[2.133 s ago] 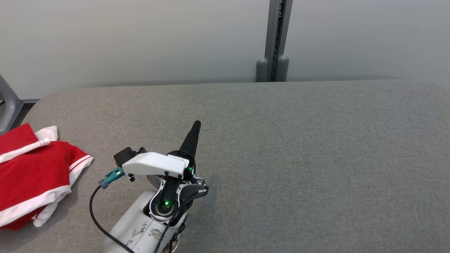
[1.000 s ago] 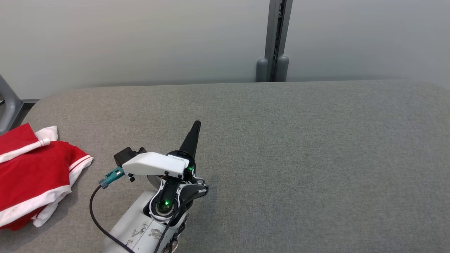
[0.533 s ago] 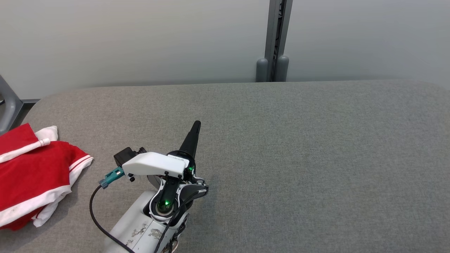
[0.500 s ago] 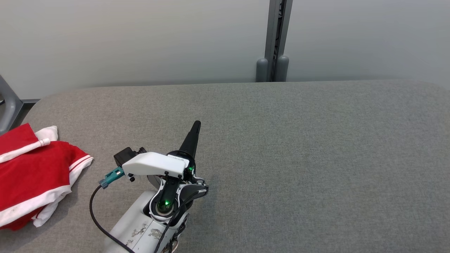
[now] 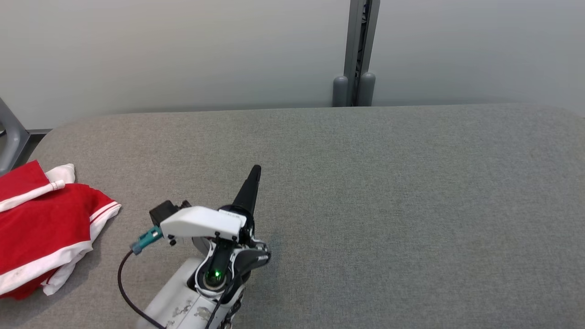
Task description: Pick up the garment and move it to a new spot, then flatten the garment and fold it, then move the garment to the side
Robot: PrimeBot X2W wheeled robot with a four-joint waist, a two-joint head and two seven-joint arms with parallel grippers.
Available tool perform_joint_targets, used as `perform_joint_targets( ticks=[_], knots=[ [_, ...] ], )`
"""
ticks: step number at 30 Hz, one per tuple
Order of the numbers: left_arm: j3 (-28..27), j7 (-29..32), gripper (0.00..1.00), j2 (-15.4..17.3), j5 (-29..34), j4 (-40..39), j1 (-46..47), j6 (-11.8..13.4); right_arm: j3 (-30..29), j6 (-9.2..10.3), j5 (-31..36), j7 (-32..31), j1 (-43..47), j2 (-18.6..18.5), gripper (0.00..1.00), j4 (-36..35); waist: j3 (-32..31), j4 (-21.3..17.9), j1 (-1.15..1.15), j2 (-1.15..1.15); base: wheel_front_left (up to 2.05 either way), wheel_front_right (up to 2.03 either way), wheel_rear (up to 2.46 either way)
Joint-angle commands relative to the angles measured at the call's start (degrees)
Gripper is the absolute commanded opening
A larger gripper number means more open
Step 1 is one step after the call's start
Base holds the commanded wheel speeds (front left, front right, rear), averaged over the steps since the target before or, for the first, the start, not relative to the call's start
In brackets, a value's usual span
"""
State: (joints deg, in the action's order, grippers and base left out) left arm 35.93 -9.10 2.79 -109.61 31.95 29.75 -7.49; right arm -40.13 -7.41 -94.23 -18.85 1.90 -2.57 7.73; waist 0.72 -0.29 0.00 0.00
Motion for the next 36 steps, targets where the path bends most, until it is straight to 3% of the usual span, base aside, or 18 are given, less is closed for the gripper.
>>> perform_joint_targets(
  ticks=[1, 20, 36],
  knots=[
    [0.1, 0.0, 1.00, 0.1, 0.0, 0.3, -0.8, 0.1, 0.1, 0.01, 0.0, 0.1, 0.1, 0.5, 1.00, 0.6, 0.0, 0.0, 0.00, 0.00, 0.00, 0.00, 0.00],
    [-8.3, -1.1, 1.00, 1.1, 2.9, -6.3, -8.4, 0.0, 10.9, -0.02, -1.0, 7.8, -0.4, 1.0, 1.00, -2.7, -0.1, 0.1, 0.00, 0.00, 0.00, 0.00, 0.00],
    [-16.0, -2.1, 1.00, 1.3, 7.8, -12.0, -12.9, 0.0, 19.9, -0.06, 2.6, 13.6, -1.2, 0.6, 1.00, -5.7, -0.3, 0.3, 0.00, 0.00, 0.00, 0.00, 0.00]
  ],
)
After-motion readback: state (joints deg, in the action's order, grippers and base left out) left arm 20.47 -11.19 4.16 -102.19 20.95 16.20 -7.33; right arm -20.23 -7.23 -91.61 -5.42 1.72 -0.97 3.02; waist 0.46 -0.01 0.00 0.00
